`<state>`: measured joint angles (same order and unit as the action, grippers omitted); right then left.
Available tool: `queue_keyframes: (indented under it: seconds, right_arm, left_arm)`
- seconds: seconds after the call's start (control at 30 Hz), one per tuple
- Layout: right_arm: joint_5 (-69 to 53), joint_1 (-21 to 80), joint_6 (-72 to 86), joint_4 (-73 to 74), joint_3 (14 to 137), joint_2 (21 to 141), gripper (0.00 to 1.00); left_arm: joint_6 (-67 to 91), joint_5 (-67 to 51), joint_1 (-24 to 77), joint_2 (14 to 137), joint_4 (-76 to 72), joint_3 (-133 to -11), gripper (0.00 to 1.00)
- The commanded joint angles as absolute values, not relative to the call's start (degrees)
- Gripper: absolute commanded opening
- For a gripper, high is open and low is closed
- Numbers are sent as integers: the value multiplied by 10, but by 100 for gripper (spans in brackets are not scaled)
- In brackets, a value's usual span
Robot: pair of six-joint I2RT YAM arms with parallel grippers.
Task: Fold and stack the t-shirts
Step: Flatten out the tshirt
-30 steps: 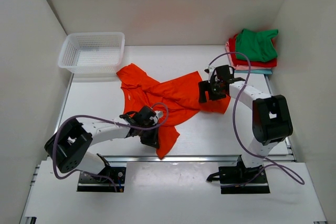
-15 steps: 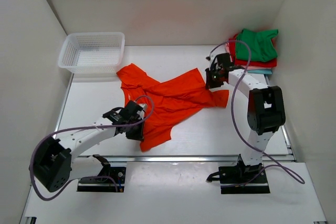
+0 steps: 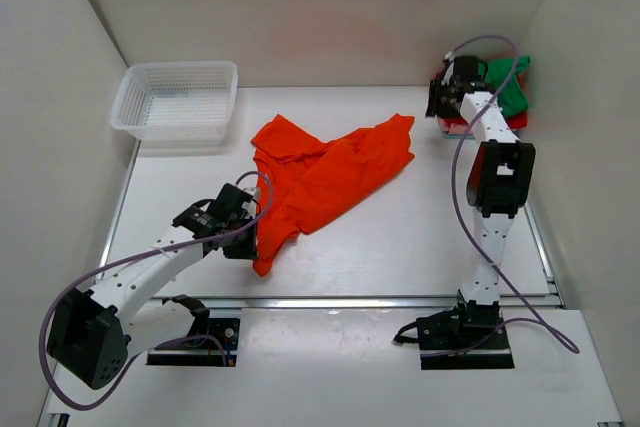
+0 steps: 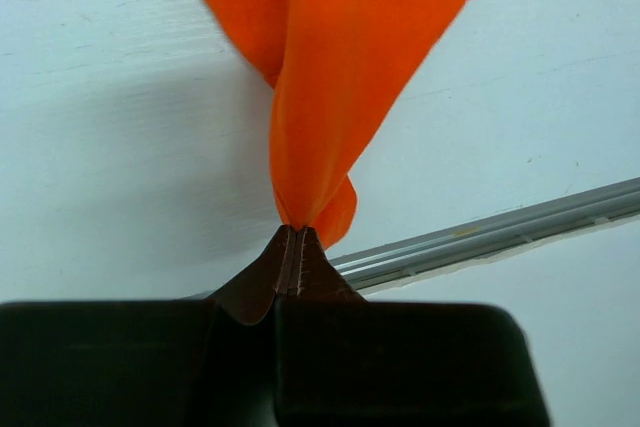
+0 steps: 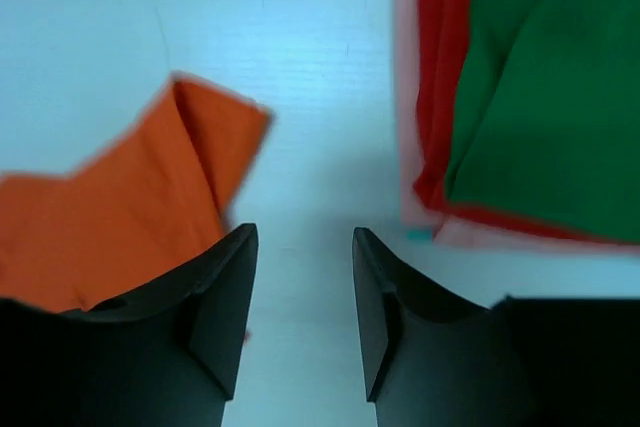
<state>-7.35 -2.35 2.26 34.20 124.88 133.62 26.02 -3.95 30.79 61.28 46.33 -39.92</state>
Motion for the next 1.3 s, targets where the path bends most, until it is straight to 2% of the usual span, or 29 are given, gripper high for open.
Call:
queue_keyframes:
  seconds: [0.0, 0.03, 0.17, 0.27, 0.33, 0.43, 0.57, 0.63, 0.67, 0.7, 0.73, 0.77, 0.83, 0.97, 1.13, 1.27]
  right_arm:
    - [-70, 17, 5, 367, 1059, 1211, 42]
    - [-76, 25, 6, 340, 951, 1149, 41]
    - [-90, 76, 61, 183, 691, 979, 34]
    - [-78, 104, 92, 130, 611, 951, 30]
    - [-89, 100, 105, 113, 611, 963, 30]
    - [-131, 91, 116, 106, 648, 1027, 51]
    - [-196, 70, 153, 57, 684, 1069, 59]
    - [-219, 59, 160, 61, 718, 1100, 58]
    - [-222, 63, 156, 65, 746, 1126, 57]
    - [-226, 63, 160, 76, 760, 1143, 48]
    - [-228, 58, 149, 95, 791, 1150, 34]
    - [-228, 61, 149, 101, 813, 1161, 0]
    - [-207, 59, 143, 129, 819, 1151, 0]
    - [-148, 77, 127, 124, 732, 1037, 0]
    - [-145, 90, 113, 169, 638, 886, 0]
    - [-148, 100, 98, 199, 611, 816, 1]
  left_arm:
    - [253, -40, 299, 601, 469, -404, 0]
    - [251, -39, 294, 602, 468, -405, 0]
    - [246, -38, 295, 603, 468, -411, 0]
    - [247, -44, 290, 594, 465, -403, 0]
    - [243, -43, 287, 591, 463, -403, 0]
    - [245, -45, 287, 590, 467, -403, 0]
    - [250, -46, 284, 584, 462, -399, 0]
    - [245, -48, 281, 584, 461, -401, 0]
    - [241, -50, 280, 584, 462, -400, 0]
    - [242, -49, 279, 585, 461, -401, 0]
    - [241, -50, 279, 589, 461, -400, 0]
    - [242, -52, 276, 587, 459, -399, 0]
    - [239, -53, 278, 591, 459, -401, 0]
    - [238, -52, 277, 584, 455, -398, 0]
    - [238, -62, 277, 578, 455, -397, 0]
    - [240, -58, 276, 569, 457, -397, 0]
